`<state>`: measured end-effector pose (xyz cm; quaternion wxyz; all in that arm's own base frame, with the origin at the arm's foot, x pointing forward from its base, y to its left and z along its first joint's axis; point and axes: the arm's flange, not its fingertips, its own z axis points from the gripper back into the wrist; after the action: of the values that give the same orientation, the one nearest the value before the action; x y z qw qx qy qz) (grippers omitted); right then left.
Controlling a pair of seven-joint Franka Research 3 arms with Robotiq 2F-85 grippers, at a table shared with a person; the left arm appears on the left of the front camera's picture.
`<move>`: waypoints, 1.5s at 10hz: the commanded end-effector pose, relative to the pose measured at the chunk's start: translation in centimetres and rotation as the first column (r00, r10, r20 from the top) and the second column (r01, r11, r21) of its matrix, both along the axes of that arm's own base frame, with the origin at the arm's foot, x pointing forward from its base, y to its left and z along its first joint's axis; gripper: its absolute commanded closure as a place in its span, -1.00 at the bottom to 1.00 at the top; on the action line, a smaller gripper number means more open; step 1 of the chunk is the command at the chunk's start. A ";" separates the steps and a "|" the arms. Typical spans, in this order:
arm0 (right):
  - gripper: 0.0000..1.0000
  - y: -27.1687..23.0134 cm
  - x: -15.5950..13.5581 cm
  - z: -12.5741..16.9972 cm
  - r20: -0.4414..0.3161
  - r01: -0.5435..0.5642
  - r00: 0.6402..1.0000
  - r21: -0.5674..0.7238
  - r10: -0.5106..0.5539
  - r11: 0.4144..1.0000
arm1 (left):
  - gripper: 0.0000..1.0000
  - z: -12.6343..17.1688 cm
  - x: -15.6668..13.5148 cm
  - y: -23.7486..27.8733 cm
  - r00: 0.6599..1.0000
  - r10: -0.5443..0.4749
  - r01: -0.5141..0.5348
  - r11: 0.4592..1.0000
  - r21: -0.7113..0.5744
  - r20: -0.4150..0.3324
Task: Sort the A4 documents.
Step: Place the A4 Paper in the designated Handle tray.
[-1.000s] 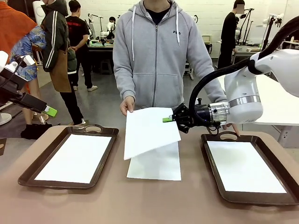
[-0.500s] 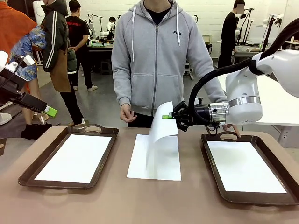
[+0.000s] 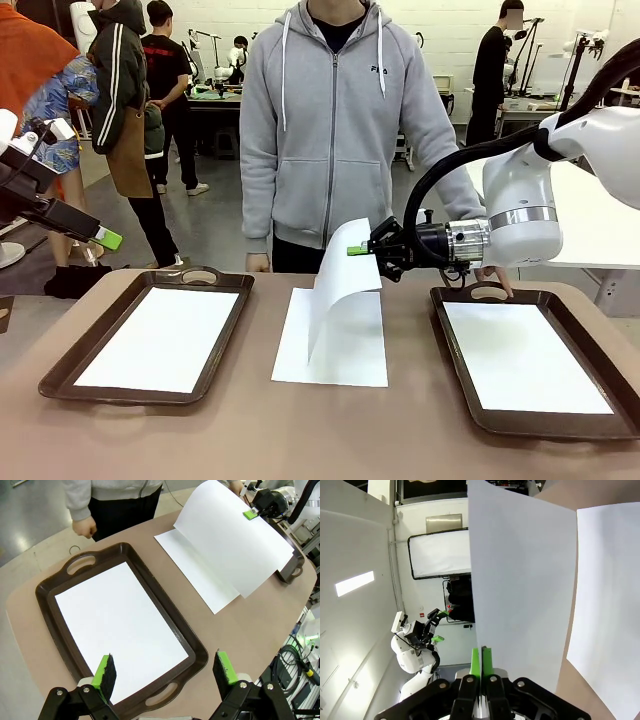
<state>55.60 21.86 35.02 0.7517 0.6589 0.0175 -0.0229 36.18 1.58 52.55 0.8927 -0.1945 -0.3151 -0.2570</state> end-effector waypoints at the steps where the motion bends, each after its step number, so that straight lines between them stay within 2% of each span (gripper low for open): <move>1: 1.00 0.3 -0.2 -0.3 -0.015 0.020 1.000 0.011 -0.020 1.000 | -1.00 -0.2 0.0 0.0 1.000 0.006 -0.006 1.000 0.003 0.006; 4: 0.98 0.0 0.0 0.0 0.000 0.000 1.000 0.000 0.000 1.000 | -1.00 -0.2 0.0 0.0 1.000 0.006 -0.006 1.000 0.003 0.006; 5: 0.98 -0.9 -1.0 0.1 0.048 -0.024 0.999 -0.061 0.027 0.998 | -1.00 -0.2 0.0 0.0 1.000 0.006 -0.006 1.000 0.003 0.006; 8: 0.98 -6.5 -2.4 2.4 0.032 0.001 0.999 -0.087 0.002 0.996 | -1.00 -0.2 0.0 0.0 1.000 0.006 -0.006 1.000 0.003 0.006; 10: 0.98 -11.3 -2.4 4.4 0.009 0.023 1.000 -0.119 -0.022 0.993 | -1.00 -0.2 0.0 0.0 1.000 0.006 -0.006 1.000 0.003 0.006; 12: 0.98 -15.6 -2.6 5.8 -0.018 0.000 1.000 -0.145 -0.003 0.990 | -1.00 -0.2 0.0 0.0 1.000 0.006 -0.006 1.000 0.003 0.006; 15: 0.98 -21.1 -3.1 4.7 -0.120 -0.115 0.988 -0.144 0.098 0.983 | -1.00 -0.2 0.0 0.0 1.000 0.006 -0.006 1.000 0.003 0.006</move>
<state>51.82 1.66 39.92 0.8001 0.5968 0.0535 -0.0274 36.18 1.60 52.55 0.8927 -0.1945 -0.3152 -0.2568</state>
